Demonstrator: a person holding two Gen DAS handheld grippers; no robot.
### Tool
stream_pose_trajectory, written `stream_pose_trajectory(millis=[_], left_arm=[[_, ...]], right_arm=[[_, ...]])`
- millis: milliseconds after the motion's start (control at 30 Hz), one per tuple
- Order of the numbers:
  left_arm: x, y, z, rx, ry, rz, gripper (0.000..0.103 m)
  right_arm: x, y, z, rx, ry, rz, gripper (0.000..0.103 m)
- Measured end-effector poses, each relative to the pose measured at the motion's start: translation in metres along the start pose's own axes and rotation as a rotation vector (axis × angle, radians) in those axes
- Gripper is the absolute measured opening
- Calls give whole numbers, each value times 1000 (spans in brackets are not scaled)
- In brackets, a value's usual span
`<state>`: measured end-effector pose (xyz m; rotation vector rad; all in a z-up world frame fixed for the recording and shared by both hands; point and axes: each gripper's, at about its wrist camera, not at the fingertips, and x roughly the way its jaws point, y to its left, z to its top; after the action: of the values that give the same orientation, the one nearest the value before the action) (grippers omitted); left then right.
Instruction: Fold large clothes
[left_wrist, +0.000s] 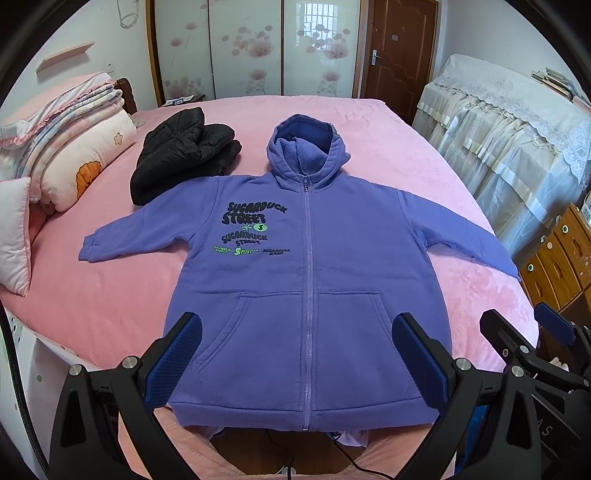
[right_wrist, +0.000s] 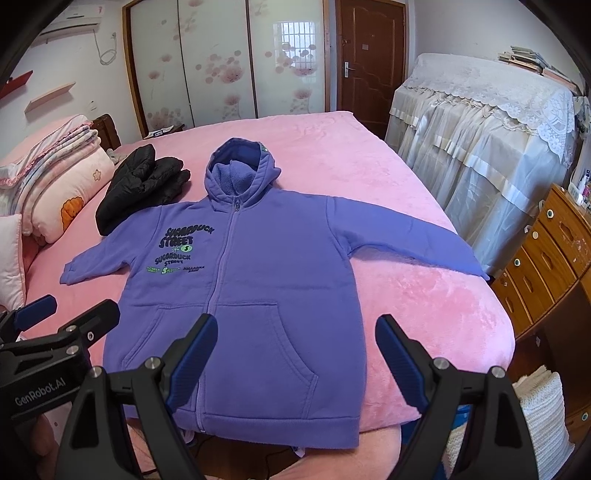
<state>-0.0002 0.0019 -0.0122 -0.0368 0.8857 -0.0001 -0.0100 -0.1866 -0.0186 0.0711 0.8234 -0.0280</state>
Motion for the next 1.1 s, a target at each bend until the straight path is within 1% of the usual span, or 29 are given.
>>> stream_pose_trajectory(millis=[1100], left_arm=[[2,3,-4,3,13,7,102]], right_arm=[[7,1,-5,5,20,12,88]])
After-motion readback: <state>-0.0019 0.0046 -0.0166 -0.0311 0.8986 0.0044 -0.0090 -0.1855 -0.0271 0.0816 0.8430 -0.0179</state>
